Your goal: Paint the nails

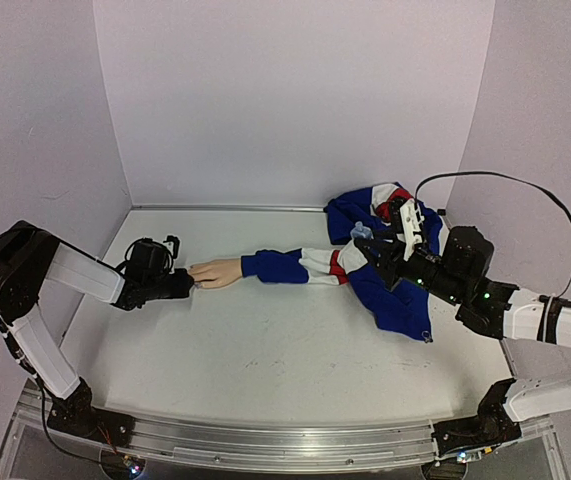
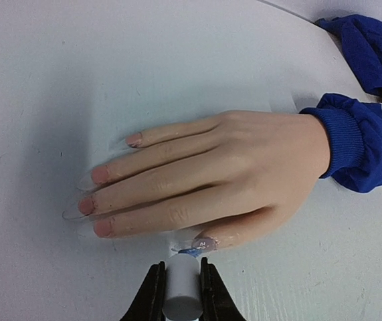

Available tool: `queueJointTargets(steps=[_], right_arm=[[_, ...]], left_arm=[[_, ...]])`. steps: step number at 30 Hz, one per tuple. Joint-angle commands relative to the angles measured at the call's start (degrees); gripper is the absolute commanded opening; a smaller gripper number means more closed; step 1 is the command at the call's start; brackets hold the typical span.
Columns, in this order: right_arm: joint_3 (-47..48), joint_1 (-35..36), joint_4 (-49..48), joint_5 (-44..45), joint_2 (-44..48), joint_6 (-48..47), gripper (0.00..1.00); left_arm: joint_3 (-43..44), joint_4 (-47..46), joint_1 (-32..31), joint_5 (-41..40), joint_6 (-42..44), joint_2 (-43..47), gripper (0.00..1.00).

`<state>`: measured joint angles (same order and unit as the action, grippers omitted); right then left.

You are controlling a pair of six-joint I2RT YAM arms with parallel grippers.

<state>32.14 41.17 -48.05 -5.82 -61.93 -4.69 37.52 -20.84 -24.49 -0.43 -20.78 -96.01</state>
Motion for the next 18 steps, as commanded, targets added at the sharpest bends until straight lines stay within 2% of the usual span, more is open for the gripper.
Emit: queueJointTargets(steps=[1,10,18], right_arm=[[0.83,-0.25,-4.95,-0.42,0.19,0.19,0.0],[0.99,-0.25,-4.99,-0.61,-0.03,0.28,0.0],[0.92,-0.22,-4.95,-0.86,0.26,0.38,0.0]], left_arm=[[1.81,-1.22,-0.22,-3.46,0.71,0.83,0.0],[0.62,0.17,-0.21,-5.98,0.54,3.72,0.0],[0.79,0.01,-0.64,-0.73,0.38,4.21,0.0]])
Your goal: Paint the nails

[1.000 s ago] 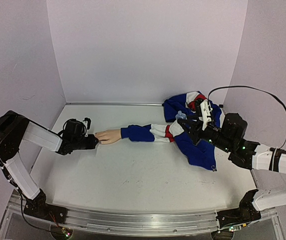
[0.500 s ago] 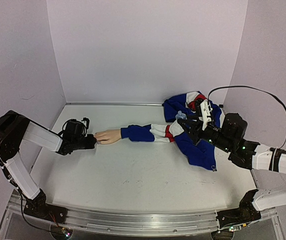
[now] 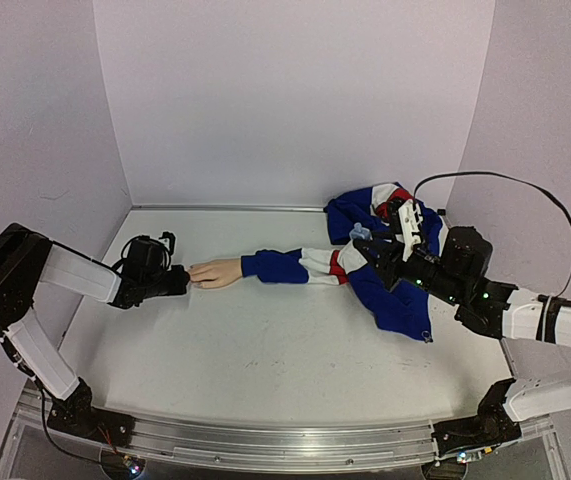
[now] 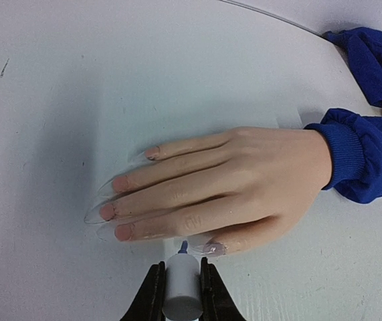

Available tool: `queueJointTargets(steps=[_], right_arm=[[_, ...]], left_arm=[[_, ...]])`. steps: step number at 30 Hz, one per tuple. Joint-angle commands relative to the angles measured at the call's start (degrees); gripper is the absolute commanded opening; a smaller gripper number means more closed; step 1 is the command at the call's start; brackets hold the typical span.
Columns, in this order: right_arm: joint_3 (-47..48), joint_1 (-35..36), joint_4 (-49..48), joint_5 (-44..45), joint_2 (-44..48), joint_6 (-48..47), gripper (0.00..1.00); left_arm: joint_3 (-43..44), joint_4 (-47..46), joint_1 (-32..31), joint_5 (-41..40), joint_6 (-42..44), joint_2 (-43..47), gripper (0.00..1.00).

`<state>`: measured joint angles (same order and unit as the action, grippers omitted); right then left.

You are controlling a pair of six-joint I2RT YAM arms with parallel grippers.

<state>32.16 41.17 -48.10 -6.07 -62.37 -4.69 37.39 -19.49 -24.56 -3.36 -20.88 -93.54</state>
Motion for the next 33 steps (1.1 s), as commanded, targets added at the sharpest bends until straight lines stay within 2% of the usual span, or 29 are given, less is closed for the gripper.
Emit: queueJointTargets(steps=[1,16,33], right_arm=[[0.95,-0.21,-4.96,-0.48,0.75,0.36,0.0],[0.71,-0.28,-4.9,-0.35,0.89,0.29,0.0],[0.8,-0.27,-4.91,-0.56,0.51,0.29,0.0]], left_arm=[[1.26,-1.34,-0.65,2.77,0.57,1.51,0.0],[3.61,-1.78,-0.67,5.22,0.49,-1.57,0.0],[1.69,-1.63,-0.67,1.14,-0.21,-0.81,0.0]])
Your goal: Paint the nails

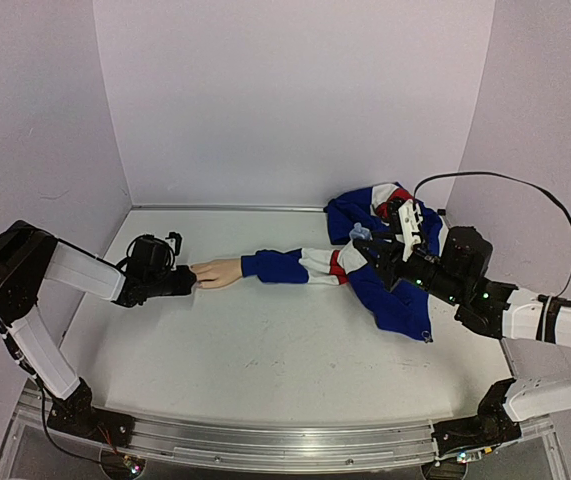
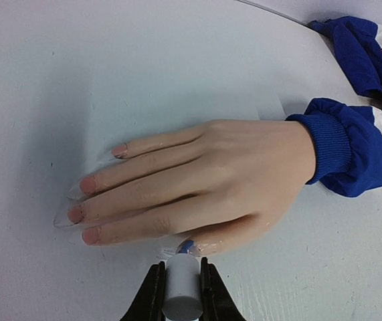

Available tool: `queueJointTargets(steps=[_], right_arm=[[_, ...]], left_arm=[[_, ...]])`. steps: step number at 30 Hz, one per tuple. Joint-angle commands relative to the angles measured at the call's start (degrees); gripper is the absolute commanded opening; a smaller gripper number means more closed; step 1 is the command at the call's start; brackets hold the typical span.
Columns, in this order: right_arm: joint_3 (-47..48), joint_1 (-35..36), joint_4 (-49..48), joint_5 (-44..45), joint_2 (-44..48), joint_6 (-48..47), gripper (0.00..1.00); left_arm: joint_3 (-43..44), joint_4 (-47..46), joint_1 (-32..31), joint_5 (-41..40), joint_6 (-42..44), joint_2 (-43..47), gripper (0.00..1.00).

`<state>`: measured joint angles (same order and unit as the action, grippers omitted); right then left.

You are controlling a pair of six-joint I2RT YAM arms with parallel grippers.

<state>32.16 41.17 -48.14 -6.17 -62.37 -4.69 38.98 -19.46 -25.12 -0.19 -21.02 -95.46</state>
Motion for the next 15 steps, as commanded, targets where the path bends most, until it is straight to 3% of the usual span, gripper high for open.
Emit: queueJointTargets(steps=[1,15], right_arm=[[0.8,-0.21,-4.86,-0.47,0.57,0.38,0.0],[0.89,-0.21,-4.86,-0.49,0.49,0.38,0.0]], left_arm=[[-0.18,-1.63,-0.1,-2.13,-0.08,1.15,0.0],[-2.21,-0.9,-0.1,-4.25,0.45,4.25,0.0]])
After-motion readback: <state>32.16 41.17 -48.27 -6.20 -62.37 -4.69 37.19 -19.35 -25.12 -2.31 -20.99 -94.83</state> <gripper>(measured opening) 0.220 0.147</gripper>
